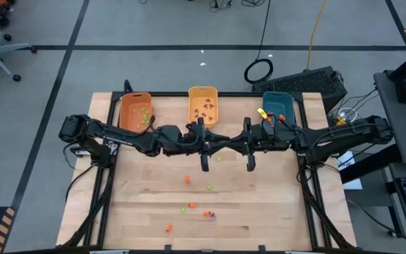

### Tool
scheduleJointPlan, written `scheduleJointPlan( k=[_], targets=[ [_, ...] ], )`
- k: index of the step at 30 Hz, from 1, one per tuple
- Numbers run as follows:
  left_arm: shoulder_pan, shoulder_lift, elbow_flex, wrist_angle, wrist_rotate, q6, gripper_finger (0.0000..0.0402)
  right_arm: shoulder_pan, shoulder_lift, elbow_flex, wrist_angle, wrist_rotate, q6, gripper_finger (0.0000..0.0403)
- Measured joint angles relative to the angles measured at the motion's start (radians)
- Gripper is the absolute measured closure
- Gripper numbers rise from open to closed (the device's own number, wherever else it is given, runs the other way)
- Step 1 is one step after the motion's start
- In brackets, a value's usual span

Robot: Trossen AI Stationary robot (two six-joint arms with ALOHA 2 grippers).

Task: Sort Halloween decoration
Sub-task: Put the green spider toy into the orange bin

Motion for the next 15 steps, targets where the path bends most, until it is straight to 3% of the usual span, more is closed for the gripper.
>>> scheduleJointPlan(
  k=[6, 15],
  targets=[
    [0.006, 0.000, 0.000, 0.000, 0.000, 0.000, 0.0393, 0.000, 0.000, 0.000, 0.000, -0.003, 0.000, 0.0403],
    [0.031, 0.000, 0.000, 0.001, 0.039, -0.001, 0.0390, 0.000, 0.000, 0.000, 0.002, 0.001, 0.119, 0.0384]
  ],
)
